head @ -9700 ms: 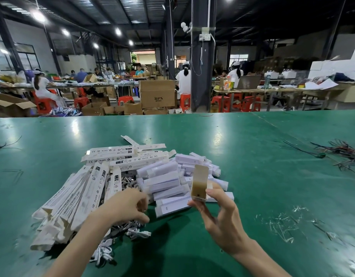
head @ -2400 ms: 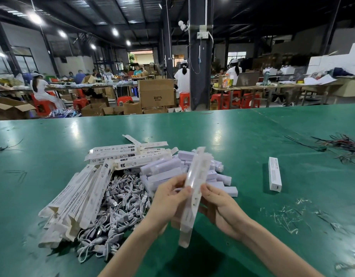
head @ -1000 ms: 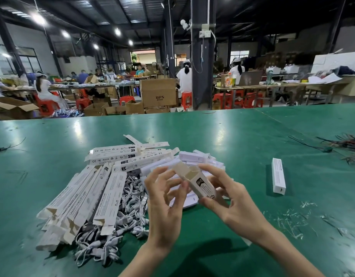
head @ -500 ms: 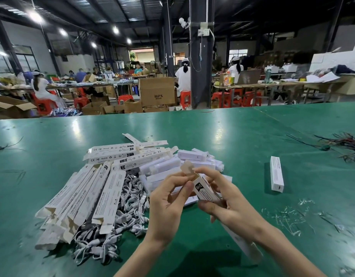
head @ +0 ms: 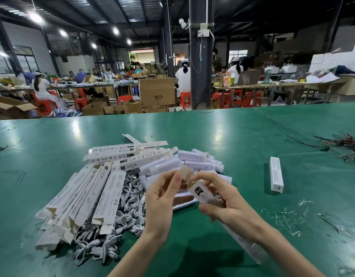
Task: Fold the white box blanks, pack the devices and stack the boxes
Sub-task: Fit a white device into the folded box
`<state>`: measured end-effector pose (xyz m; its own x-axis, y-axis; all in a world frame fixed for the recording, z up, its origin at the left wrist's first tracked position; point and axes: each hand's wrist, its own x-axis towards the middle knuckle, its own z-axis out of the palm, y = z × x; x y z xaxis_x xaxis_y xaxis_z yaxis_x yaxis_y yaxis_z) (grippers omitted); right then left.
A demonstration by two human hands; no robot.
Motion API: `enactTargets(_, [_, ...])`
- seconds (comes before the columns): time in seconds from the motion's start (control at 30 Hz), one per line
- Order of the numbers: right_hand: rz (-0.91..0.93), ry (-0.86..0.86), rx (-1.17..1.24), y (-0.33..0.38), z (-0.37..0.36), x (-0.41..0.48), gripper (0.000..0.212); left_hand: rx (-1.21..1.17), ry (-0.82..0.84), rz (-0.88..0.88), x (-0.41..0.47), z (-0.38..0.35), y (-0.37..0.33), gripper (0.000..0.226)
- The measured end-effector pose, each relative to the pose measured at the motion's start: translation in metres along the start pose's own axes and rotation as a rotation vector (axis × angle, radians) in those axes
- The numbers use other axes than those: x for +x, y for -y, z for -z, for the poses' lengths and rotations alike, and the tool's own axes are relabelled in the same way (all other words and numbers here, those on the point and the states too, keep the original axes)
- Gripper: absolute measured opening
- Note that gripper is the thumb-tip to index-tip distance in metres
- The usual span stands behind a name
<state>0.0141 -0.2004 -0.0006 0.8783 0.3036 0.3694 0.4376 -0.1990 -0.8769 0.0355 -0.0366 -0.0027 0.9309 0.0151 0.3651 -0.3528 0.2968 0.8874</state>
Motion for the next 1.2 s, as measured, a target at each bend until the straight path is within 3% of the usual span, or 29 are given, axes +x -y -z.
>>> enactTargets(0.43, [0.029, -0.031, 0.042, -0.006, 0.003, 0.002, 0.064, -0.11, 0.094, 0.165, 0.004, 0.003, -0.004, 0.024])
enactTargets(0.63, [0.009, -0.014, -0.065, -0.009, 0.002, 0.002, 0.067, -0.07, 0.108, 0.152, 0.004, 0.004, -0.007, 0.003])
enactTargets(0.8, [0.008, 0.009, -0.153, -0.007, 0.004, 0.002, 0.066, 0.011, 0.121, 0.152, 0.005, 0.005, -0.005, 0.023])
enactTargets(0.87, [0.004, 0.009, -0.15, -0.007, 0.004, 0.003, 0.065, 0.062, 0.141, 0.109, 0.006, 0.006, -0.003, 0.026])
enactTargets(1.03, [-0.005, 0.013, -0.135, -0.003, 0.007, 0.004, 0.061, 0.337, 0.215, -0.248, 0.0, 0.004, 0.007, 0.009])
enactTargets(1.2, [-0.076, 0.078, -0.293, -0.002, 0.016, 0.005, 0.068, 0.469, 0.243, -0.337, -0.002, 0.004, 0.021, 0.011])
